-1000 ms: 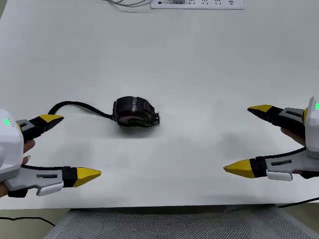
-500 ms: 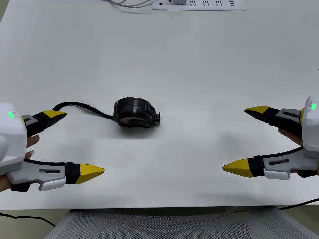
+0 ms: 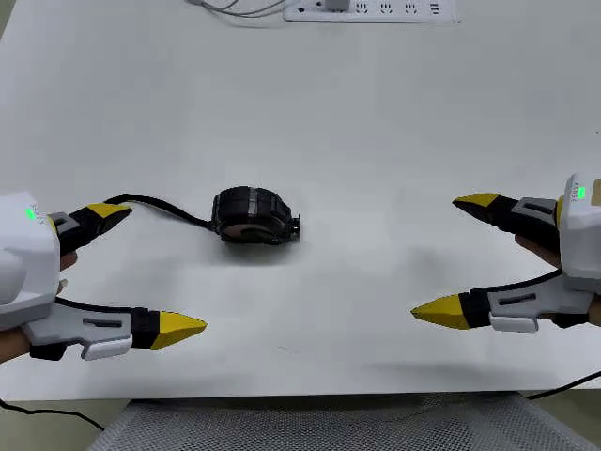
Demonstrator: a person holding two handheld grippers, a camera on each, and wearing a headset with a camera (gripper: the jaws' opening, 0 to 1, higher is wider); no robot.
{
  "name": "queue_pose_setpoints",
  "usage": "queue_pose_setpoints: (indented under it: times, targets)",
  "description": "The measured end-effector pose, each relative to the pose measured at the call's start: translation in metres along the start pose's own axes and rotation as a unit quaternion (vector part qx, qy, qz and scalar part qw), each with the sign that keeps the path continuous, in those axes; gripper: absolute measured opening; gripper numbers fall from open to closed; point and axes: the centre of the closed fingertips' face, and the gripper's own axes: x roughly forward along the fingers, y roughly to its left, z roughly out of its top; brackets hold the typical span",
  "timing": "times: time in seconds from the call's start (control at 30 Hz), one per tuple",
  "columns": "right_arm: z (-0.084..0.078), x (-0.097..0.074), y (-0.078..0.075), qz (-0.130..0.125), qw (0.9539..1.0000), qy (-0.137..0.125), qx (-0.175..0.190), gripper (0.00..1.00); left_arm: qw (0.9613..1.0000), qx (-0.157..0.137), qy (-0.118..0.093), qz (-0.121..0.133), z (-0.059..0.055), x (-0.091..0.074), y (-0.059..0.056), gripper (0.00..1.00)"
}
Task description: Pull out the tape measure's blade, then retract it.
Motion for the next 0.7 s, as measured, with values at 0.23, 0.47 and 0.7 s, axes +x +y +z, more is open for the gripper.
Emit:
queue_pose_setpoints:
  times: [0.23,0.47,0.7]
  targets:
    - [0.004,0.004,-0.002,0.002,1.0000,-0.003,-0.003,0.89,1.0000,0.002,-0.001,-0.001,0.002,0.003,0.000,0.99]
    - [0.007,0.010,-0.002,0.005,1.0000,-0.003,-0.007,0.91,0.9999,0.008,0.004,-0.008,0.002,0.010,-0.003,0.99]
    - [0.011,0.018,-0.003,0.012,0.9998,-0.004,-0.013,0.93,0.9998,0.013,0.002,-0.015,0.008,0.018,-0.002,0.99]
